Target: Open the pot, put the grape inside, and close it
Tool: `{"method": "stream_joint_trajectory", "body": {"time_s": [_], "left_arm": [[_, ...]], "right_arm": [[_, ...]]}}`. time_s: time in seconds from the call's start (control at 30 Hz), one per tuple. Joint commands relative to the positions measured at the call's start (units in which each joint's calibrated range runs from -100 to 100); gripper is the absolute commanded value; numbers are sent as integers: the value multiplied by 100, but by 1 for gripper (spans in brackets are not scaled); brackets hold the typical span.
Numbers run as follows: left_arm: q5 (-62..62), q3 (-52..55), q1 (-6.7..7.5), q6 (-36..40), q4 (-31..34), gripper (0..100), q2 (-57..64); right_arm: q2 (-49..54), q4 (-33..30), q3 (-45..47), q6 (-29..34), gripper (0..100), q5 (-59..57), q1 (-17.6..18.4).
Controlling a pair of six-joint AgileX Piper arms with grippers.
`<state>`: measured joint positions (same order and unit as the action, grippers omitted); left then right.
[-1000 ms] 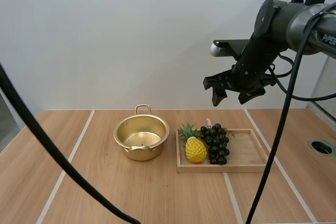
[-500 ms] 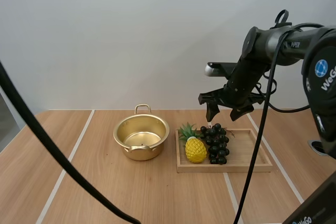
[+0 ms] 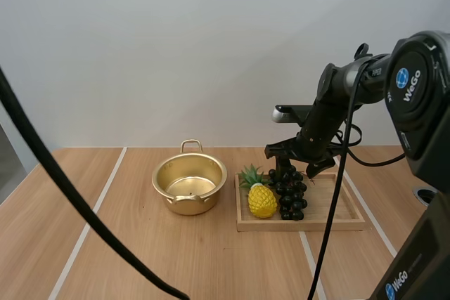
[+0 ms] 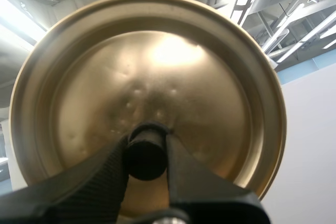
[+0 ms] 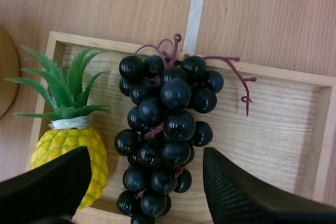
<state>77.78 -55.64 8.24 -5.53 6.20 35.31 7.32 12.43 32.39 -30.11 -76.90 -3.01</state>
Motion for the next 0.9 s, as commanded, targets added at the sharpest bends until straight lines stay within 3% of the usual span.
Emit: {"method": "stream_joint_trajectory", "body": {"time_s": [0.0, 0.87], "left_arm": [[-38, -15, 2, 13, 44, 0, -67], [-38, -15, 2, -82, 44, 0, -131]], "right_arm": [[-33, -53, 17, -42, 100, 192, -18], [-918, -119, 17, -42, 100, 1138, 59]]}}
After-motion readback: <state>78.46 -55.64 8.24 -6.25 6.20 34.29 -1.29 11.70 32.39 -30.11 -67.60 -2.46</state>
